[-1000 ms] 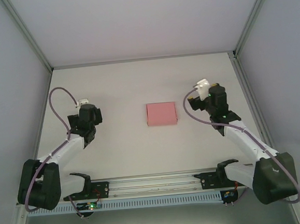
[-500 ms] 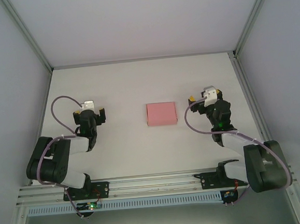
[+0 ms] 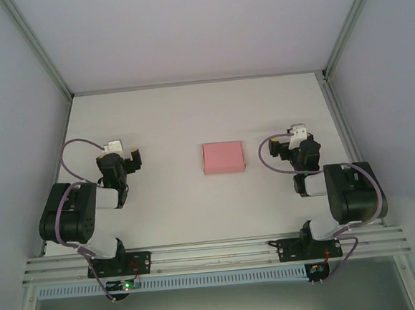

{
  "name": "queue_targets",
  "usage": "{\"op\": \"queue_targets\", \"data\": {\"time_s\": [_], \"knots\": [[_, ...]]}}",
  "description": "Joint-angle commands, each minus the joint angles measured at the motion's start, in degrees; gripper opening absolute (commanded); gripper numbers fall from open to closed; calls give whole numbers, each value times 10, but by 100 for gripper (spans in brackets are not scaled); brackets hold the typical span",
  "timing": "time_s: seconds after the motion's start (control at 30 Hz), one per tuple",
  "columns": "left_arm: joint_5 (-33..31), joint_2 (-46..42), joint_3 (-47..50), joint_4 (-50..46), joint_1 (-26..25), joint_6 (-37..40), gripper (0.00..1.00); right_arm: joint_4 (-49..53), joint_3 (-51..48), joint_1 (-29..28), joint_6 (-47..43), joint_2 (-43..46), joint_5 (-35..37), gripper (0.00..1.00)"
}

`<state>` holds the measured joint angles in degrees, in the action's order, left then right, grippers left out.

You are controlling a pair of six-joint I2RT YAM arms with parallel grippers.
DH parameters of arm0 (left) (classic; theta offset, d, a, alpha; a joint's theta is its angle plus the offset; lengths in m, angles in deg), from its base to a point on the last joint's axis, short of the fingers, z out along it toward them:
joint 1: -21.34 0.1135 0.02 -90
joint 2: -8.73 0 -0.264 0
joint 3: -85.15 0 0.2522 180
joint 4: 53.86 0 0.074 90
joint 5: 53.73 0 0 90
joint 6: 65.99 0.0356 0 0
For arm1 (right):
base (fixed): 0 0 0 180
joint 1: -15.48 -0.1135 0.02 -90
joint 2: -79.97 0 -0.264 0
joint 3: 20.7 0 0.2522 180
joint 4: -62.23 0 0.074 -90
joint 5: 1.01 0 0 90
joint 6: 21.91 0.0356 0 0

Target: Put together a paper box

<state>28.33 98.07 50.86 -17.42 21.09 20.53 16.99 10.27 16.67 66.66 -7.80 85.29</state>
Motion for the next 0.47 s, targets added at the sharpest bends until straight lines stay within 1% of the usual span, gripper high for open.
{"op": "queue_targets", "data": {"time_s": [0.0,0.1,0.43], "knots": [[2,-5,-11,11,3,-8,100,-22,10,-11,20,4,26,98],[2,-4,-10,13,3,-7,100,-6,13,-11,16,9,24,98],[2,-3,-11,15,2,-6,100,-8,13,-11,18,8,27,98]]}}
